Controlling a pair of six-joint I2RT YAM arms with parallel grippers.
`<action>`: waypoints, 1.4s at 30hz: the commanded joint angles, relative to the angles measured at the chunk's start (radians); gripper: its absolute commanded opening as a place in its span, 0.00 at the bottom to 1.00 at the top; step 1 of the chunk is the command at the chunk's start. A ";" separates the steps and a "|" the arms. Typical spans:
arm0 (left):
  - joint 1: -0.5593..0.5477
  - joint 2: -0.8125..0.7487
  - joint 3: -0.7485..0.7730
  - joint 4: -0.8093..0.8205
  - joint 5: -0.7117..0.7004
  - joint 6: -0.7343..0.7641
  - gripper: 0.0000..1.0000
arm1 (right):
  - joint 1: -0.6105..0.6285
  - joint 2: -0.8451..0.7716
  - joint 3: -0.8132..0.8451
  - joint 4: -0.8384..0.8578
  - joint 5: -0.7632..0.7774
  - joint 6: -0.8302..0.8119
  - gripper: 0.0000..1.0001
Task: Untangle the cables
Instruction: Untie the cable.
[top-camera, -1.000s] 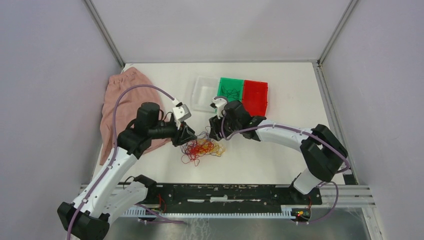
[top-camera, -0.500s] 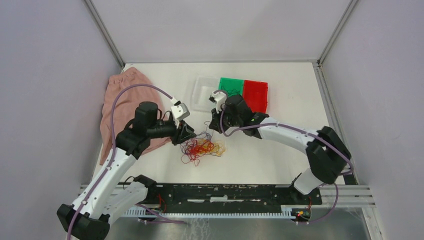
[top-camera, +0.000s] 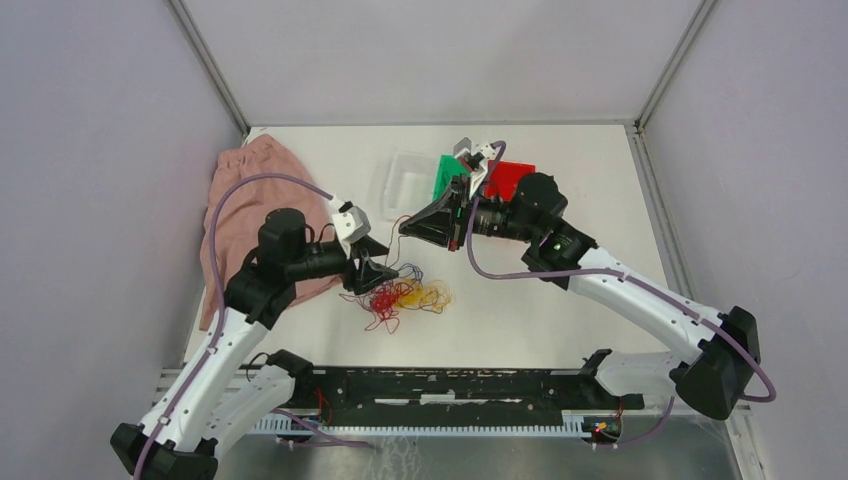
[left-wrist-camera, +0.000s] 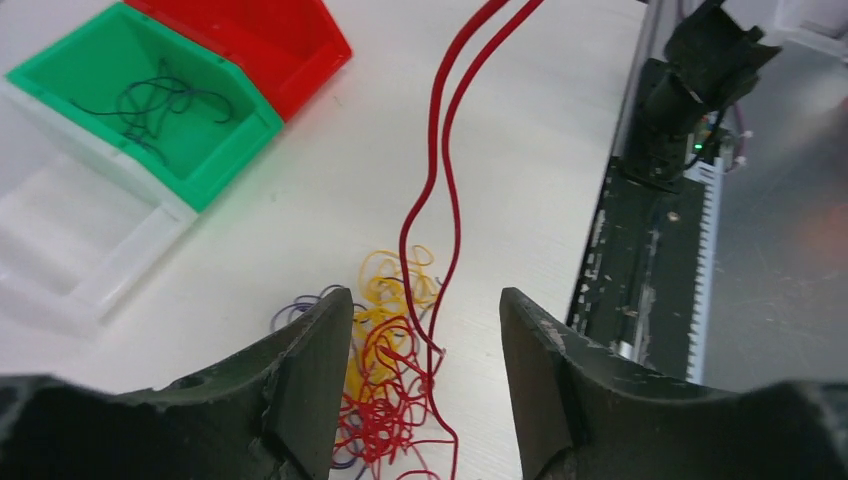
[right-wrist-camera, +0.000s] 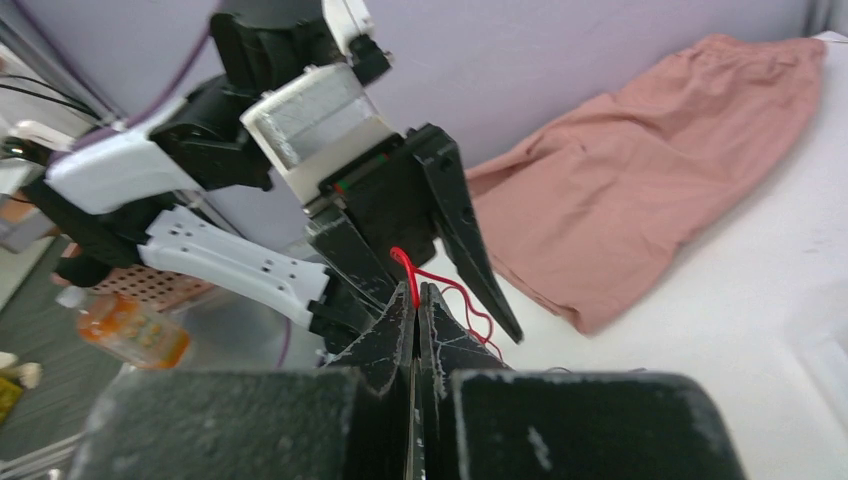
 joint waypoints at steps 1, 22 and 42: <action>0.004 0.011 -0.009 0.029 0.154 -0.069 0.65 | 0.018 0.014 0.029 0.123 -0.057 0.098 0.01; 0.004 0.022 -0.054 -0.026 0.122 0.000 0.56 | 0.047 -0.013 0.034 0.124 -0.016 0.089 0.01; 0.006 0.086 0.090 0.144 0.276 -0.258 0.03 | 0.043 -0.107 -0.097 0.092 0.074 0.033 0.56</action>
